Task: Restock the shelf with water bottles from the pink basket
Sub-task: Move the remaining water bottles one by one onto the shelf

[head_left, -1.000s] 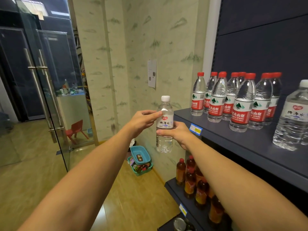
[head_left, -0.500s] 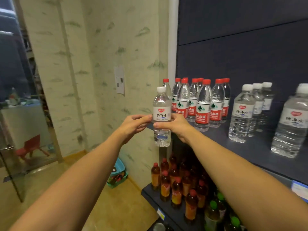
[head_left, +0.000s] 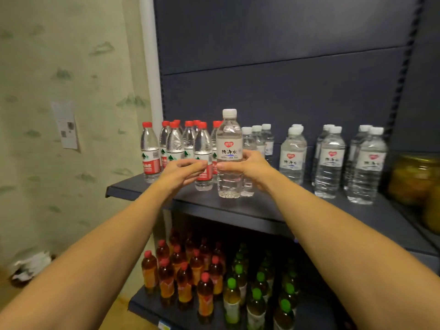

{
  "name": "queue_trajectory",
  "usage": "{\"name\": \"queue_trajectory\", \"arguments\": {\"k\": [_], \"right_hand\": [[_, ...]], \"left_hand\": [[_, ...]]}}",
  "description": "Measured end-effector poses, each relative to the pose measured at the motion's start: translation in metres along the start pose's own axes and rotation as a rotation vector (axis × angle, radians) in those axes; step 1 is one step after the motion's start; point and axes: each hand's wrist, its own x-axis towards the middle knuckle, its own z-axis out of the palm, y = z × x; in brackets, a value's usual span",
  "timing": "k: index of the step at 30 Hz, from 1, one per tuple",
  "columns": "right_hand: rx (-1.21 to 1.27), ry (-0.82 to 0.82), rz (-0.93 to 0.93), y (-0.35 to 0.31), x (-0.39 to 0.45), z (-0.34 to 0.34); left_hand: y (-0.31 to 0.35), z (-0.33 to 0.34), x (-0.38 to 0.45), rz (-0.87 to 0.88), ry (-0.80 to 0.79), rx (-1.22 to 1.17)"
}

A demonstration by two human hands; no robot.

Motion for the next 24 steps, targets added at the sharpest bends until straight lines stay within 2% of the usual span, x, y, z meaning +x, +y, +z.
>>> {"name": "queue_trajectory", "arguments": {"k": [6,11,24], "right_hand": [[-0.012,0.101,0.0,-0.003,-0.03,-0.063],[-0.053,0.19,0.021,-0.003,-0.05,-0.106],[-0.084,0.345,0.068,-0.006,-0.073,-0.176]], "left_hand": [[0.009,0.066,0.016,0.036,-0.17,0.051],[0.015,0.109,0.03,0.06,-0.252,-0.002],[-0.003,0.14,0.069,0.126,-0.349,-0.075]]}}
